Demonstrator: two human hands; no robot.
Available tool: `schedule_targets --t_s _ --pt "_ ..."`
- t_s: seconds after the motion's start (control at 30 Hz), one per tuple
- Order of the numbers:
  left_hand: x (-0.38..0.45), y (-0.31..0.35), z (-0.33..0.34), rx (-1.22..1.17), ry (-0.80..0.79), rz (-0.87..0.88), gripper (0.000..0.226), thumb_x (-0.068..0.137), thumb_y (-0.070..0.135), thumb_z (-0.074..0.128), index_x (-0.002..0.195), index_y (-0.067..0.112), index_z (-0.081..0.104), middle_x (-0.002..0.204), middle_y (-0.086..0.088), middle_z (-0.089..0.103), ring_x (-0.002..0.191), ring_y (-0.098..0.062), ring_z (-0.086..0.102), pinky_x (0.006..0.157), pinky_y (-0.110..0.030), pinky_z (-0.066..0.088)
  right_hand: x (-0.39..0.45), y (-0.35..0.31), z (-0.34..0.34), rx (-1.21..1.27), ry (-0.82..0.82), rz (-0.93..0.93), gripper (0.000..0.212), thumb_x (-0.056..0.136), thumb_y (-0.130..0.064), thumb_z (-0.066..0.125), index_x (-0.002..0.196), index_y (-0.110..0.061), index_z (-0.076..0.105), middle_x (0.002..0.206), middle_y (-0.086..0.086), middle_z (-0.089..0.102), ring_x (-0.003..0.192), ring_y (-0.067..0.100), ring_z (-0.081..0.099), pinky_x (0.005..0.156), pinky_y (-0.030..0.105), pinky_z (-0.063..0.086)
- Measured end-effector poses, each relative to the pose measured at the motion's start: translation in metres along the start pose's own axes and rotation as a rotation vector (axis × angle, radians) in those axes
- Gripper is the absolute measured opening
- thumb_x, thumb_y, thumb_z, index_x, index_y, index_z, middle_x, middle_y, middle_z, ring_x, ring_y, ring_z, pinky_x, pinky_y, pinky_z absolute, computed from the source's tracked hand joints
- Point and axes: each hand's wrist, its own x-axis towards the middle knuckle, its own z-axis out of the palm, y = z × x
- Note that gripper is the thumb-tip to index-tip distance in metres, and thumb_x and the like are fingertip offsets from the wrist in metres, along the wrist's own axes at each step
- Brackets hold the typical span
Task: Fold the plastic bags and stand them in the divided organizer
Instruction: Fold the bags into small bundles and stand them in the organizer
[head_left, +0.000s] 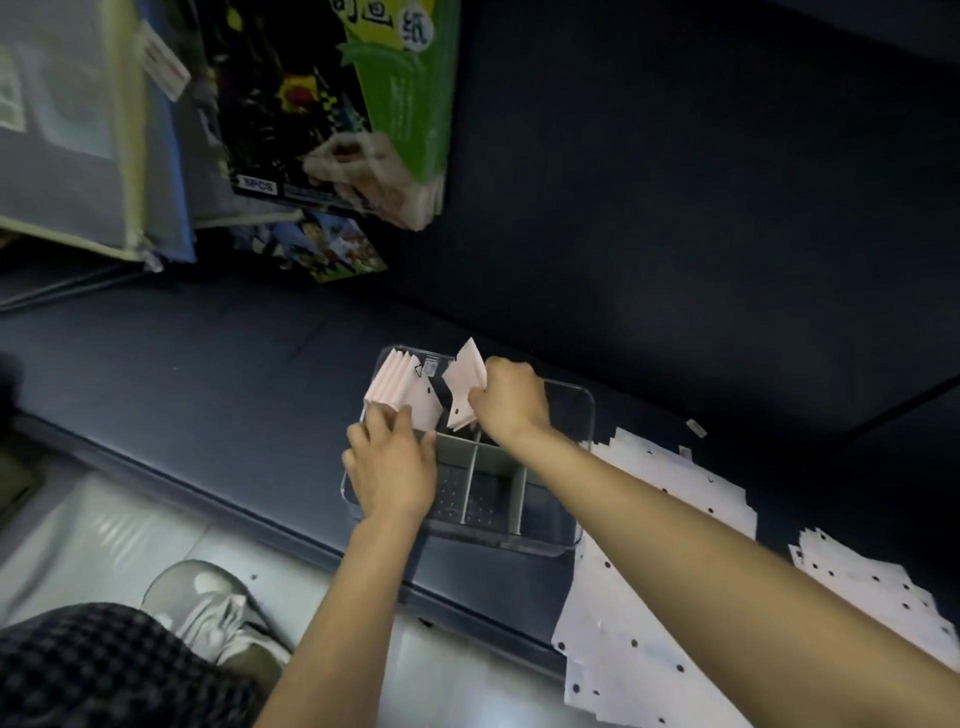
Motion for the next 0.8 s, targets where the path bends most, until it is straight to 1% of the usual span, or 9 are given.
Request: schedule_targets --t_s 0.13,0.23,0.3,0.37,0.5,0.6,0.67,0.73,0.8 --pt "0.0 -0.009 0.001 -0.084 0.015 0.003 0.048 0.096 0.035 0.049 0.14 0.019 0.042 0.137 -0.006 0.034 0.113 -0.029 0.031 0.095 -0.04 0.03 0.012 -0.017 0.023 -0.019 -0.079 0.079 0.024 0.085 -0.008 0.053 0.107 -0.002 0.061 0.108 0.019 0.064 0.099 0.037 0.061 0.07 0.033 0.048" --pt "-0.001 -0.012 0.002 -0.157 0.033 0.017 0.044 0.095 0.032 0.05 0.137 0.018 0.047 0.138 -0.006 0.037 0.113 -0.029 0.032 0.095 -0.039 0.03 0.019 -0.028 0.038 0.087 -0.14 0.146 0.031 0.094 -0.027 0.05 0.111 -0.004 0.062 0.111 0.015 0.065 0.099 0.03 0.062 0.069 0.028 0.045" --pt "-0.003 -0.012 0.003 -0.215 0.068 0.018 0.037 0.095 0.029 0.051 0.13 0.017 0.052 0.135 -0.006 0.041 0.114 -0.028 0.034 0.094 -0.038 0.031 0.02 -0.033 0.045 0.172 -0.203 0.172 0.056 0.098 -0.049 0.032 0.106 -0.004 0.064 0.109 0.015 0.065 0.094 0.028 0.06 0.068 0.028 0.038" --pt "-0.007 -0.01 0.003 -0.29 0.119 -0.011 0.033 0.095 0.025 0.052 0.127 0.016 0.053 0.13 -0.006 0.045 0.114 -0.026 0.036 0.094 -0.038 0.033 0.019 -0.034 0.051 0.194 -0.245 0.161 0.071 0.097 -0.057 0.016 0.107 -0.005 0.064 0.11 0.016 0.064 0.1 0.031 0.059 0.073 0.031 0.038" --pt "-0.016 -0.004 0.003 -0.341 0.227 0.029 0.033 0.091 0.016 0.057 0.123 0.015 0.052 0.122 -0.011 0.05 0.107 -0.03 0.045 0.089 -0.046 0.041 0.018 -0.027 0.057 0.188 -0.319 0.137 0.056 0.099 -0.046 0.027 0.11 -0.005 0.063 0.108 0.015 0.064 0.098 0.03 0.06 0.073 0.03 0.04" --pt "-0.016 -0.007 0.007 -0.237 0.171 0.073 0.039 0.092 0.018 0.055 0.13 0.023 0.051 0.131 -0.01 0.046 0.111 -0.03 0.041 0.093 -0.044 0.039 0.016 -0.023 0.056 0.201 -0.358 0.129 0.044 0.099 -0.038 0.038 0.108 -0.003 0.063 0.102 0.013 0.065 0.084 0.024 0.058 0.07 0.03 0.041" --pt "-0.011 -0.012 0.009 -0.191 0.123 0.061 0.044 0.094 0.022 0.052 0.138 0.021 0.045 0.135 -0.008 0.043 0.115 -0.029 0.037 0.094 -0.042 0.035 0.013 -0.019 0.05 0.223 -0.333 0.113 0.039 0.099 -0.032 0.04 0.105 -0.003 0.064 0.098 0.013 0.065 0.086 0.025 0.06 0.072 0.032 0.045" --pt "-0.008 -0.013 0.01 -0.157 0.08 0.066 0.048 0.095 0.025 0.05 0.142 0.019 0.04 0.139 -0.006 0.041 0.117 -0.029 0.034 0.095 -0.042 0.033 0.003 -0.009 0.038 0.294 -0.268 0.069 0.033 0.098 -0.026 0.042 0.102 -0.005 0.067 0.099 0.012 0.068 0.092 0.026 0.063 0.083 0.035 0.05" --pt "-0.009 -0.009 0.01 -0.16 0.069 0.08 0.047 0.095 0.024 0.051 0.141 0.018 0.042 0.14 -0.006 0.042 0.117 -0.031 0.034 0.096 -0.044 0.031 -0.016 0.012 0.02 0.402 -0.168 0.008 0.027 0.096 -0.023 0.046 0.107 -0.01 0.067 0.101 0.008 0.071 0.096 0.023 0.064 0.089 0.032 0.049"
